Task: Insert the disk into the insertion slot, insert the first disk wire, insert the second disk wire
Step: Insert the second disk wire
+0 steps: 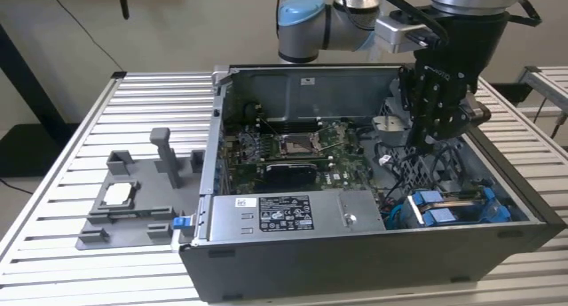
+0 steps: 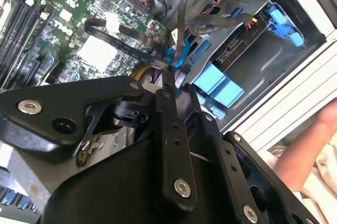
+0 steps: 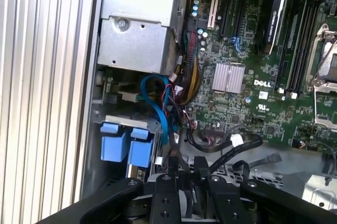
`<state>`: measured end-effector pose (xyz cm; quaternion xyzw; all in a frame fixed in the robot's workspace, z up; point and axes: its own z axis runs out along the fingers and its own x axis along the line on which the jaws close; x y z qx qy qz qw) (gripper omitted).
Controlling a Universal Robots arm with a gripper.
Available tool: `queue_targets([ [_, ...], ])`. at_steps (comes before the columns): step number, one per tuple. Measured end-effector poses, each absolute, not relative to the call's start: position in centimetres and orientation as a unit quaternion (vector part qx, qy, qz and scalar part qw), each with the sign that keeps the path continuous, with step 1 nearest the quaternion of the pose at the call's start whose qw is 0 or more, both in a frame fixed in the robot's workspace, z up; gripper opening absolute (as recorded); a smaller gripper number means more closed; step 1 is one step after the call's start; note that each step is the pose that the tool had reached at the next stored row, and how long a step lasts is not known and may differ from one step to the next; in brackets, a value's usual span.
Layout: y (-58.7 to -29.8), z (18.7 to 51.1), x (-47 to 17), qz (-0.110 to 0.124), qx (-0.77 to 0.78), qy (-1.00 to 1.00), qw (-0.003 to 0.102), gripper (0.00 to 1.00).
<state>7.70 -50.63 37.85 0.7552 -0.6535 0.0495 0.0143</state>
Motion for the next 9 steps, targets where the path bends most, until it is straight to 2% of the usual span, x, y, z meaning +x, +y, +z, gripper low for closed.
queue_targets([
  [6,-50.62,37.39,6.98,0.073,0.754,-0.653,0.008,0.27],
  [9,-50.63,37.38,6.92,0.075,0.753,-0.653,0.006,0.27],
])
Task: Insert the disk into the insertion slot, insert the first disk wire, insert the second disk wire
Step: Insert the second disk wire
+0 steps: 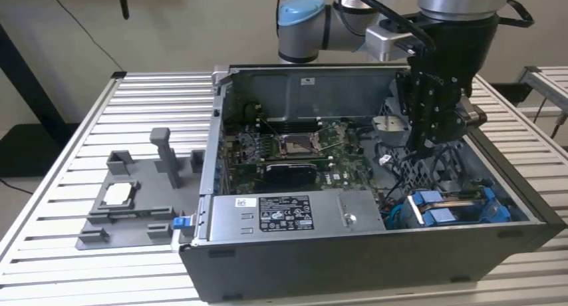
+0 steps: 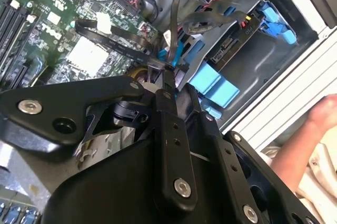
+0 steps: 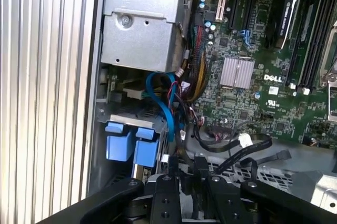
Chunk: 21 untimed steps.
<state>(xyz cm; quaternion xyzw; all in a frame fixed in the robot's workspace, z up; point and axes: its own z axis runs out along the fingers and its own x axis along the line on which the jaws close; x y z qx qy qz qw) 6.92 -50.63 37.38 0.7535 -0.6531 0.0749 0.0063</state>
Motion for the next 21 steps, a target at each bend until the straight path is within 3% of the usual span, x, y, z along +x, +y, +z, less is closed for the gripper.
queue_targets([
  [5,-50.62,37.42,6.87,0.079,0.753,-0.653,0.002,0.25],
  [6,-50.62,37.42,6.86,0.08,0.753,-0.653,0.002,0.17],
  [21,-50.79,37.15,6.91,0.085,0.752,-0.653,-0.002,0.16],
])
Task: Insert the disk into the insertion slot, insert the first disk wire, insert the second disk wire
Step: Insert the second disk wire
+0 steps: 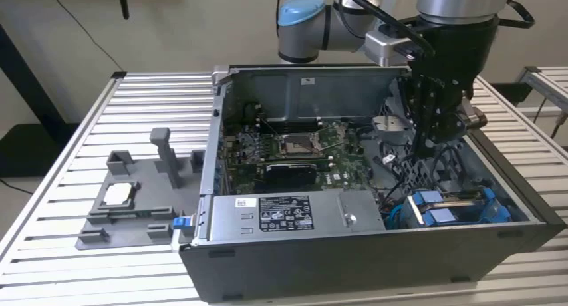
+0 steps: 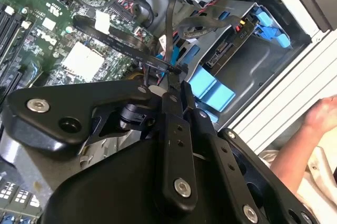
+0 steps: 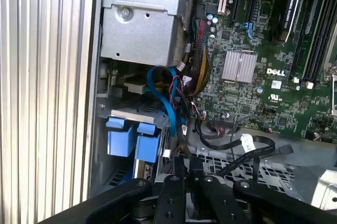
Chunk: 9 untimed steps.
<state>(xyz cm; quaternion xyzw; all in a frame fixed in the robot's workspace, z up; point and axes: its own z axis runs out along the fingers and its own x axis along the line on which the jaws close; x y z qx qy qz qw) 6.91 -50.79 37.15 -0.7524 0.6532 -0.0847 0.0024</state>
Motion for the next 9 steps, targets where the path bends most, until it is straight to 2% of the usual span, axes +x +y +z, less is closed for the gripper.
queue_targets([
  [9,-52.2,37.0,6.9,-0.084,-0.753,0.653,0.002,0.16],
])
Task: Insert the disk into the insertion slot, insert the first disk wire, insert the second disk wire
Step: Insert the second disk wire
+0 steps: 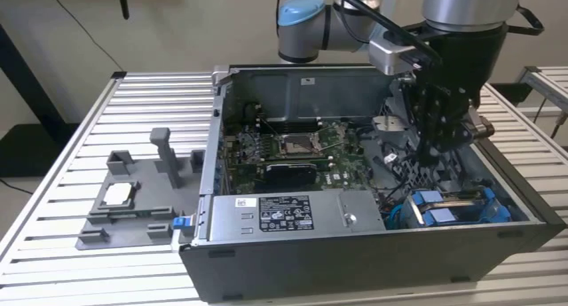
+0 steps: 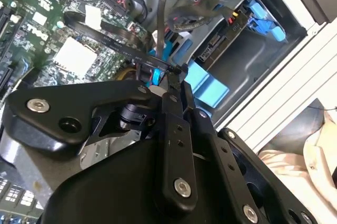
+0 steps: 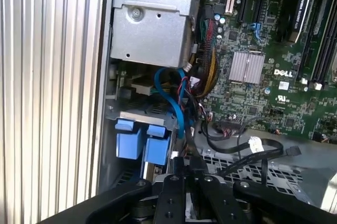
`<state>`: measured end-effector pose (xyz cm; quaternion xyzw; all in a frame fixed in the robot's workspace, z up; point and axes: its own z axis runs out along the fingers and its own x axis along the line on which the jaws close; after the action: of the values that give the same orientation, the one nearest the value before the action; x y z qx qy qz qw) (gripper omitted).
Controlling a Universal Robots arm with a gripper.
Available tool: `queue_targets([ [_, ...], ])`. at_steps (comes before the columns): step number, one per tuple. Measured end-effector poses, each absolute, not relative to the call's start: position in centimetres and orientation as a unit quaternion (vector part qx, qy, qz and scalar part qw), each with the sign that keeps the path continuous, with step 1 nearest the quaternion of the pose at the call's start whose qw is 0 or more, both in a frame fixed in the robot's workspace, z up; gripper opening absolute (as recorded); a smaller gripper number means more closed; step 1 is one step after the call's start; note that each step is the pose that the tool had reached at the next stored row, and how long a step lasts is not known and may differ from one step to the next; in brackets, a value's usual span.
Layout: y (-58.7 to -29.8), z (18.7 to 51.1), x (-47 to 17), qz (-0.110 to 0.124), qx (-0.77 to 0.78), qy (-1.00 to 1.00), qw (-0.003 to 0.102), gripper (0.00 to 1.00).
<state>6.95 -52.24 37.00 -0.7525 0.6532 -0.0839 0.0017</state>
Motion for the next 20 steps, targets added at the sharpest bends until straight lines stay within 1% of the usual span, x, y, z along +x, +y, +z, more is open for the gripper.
queue_targets([
  [15,-54.8,36.8,7.0,-0.081,-0.753,0.653,-0.001,0.16],
  [20,-55.6,36.8,7.5,-0.077,-0.753,0.653,0.0,0.16],
])
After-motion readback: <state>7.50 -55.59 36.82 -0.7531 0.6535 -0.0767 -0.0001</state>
